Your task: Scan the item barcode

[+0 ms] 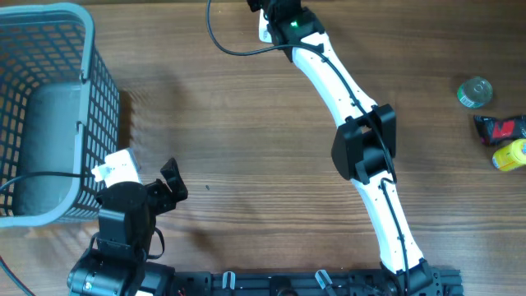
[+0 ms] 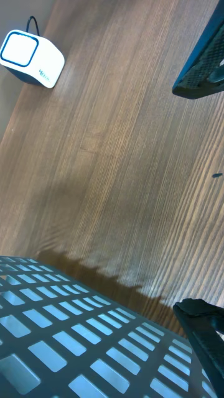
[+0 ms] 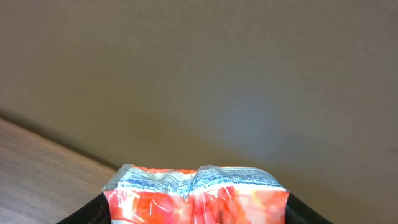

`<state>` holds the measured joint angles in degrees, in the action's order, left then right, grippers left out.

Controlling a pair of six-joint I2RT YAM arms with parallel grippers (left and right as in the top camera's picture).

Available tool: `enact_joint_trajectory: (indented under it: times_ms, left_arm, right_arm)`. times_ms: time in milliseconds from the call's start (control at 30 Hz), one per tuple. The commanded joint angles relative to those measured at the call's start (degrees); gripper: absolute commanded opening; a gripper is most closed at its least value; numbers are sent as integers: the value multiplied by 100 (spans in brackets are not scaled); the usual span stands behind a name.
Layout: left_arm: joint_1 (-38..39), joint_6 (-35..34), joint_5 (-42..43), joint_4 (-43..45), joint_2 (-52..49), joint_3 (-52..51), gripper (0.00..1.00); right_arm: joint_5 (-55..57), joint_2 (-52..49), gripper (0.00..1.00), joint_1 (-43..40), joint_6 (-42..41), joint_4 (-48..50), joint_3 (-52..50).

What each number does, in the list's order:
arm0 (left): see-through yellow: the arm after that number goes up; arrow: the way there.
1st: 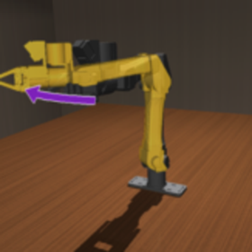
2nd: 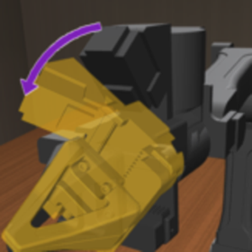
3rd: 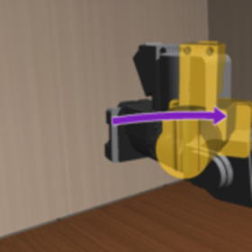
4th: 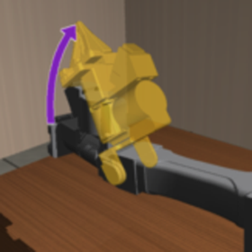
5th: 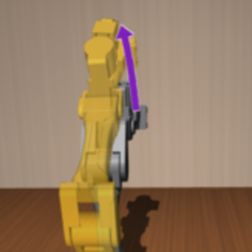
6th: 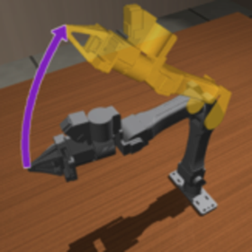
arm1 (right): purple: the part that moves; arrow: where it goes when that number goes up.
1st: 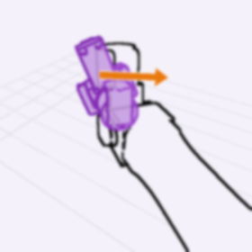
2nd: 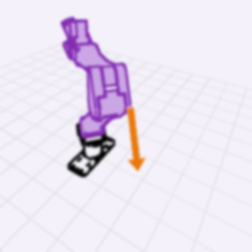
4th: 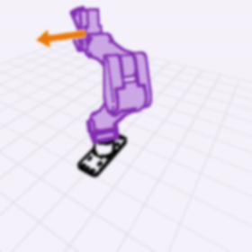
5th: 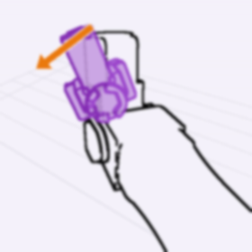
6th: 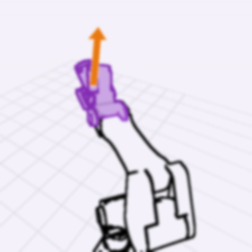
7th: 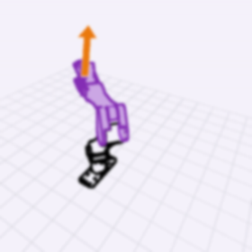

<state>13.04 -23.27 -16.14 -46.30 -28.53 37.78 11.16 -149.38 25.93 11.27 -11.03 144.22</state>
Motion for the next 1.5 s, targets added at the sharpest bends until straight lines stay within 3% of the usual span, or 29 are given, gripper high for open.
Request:
enact_joint_trajectory:
  times_ms: [0,200,1467]
  left_arm:
    - [-31,-35,68,17,24,15,100]
    - [-31,-35,68,15,-15,15,100]
    - [-31,-33,4,17,-85,15,100]
  right_arm:
    - [136,-393,21,-122,66,192,-35]
    - [85,-697,21,-321,-531,568,-35]
    - [-179,-1255,18,-361,-522,1550,-227]
